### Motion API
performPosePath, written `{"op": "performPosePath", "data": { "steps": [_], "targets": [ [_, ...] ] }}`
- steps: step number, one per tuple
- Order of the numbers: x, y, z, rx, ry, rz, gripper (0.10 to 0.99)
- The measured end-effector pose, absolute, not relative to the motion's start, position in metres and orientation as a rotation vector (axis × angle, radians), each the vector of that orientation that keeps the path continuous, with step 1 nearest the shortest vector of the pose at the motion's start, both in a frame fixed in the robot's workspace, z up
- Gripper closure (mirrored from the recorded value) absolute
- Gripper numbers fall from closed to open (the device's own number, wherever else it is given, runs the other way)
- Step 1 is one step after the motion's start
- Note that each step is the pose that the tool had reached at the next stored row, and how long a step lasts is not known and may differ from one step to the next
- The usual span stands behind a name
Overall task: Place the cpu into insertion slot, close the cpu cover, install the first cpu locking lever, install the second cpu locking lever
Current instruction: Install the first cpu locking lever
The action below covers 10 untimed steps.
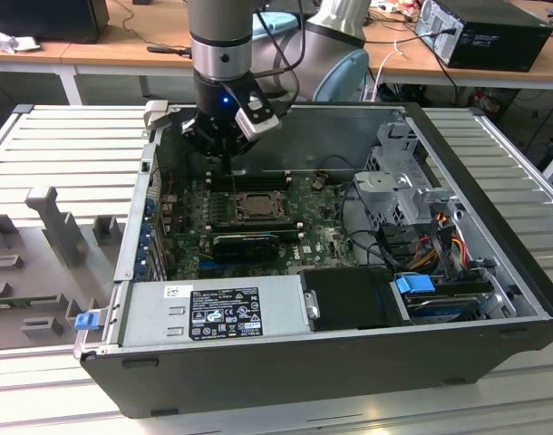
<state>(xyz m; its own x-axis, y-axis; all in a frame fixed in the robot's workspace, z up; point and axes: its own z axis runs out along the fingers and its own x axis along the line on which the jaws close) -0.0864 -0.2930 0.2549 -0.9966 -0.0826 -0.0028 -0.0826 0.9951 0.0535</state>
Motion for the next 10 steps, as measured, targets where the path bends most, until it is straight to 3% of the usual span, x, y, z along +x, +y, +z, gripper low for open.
{"op": "performPosePath", "data": {
  "steps": [10],
  "targets": [
    [-0.057,-0.293,0.251,-0.130,3.137,0.084,0.980]
  ]
}}
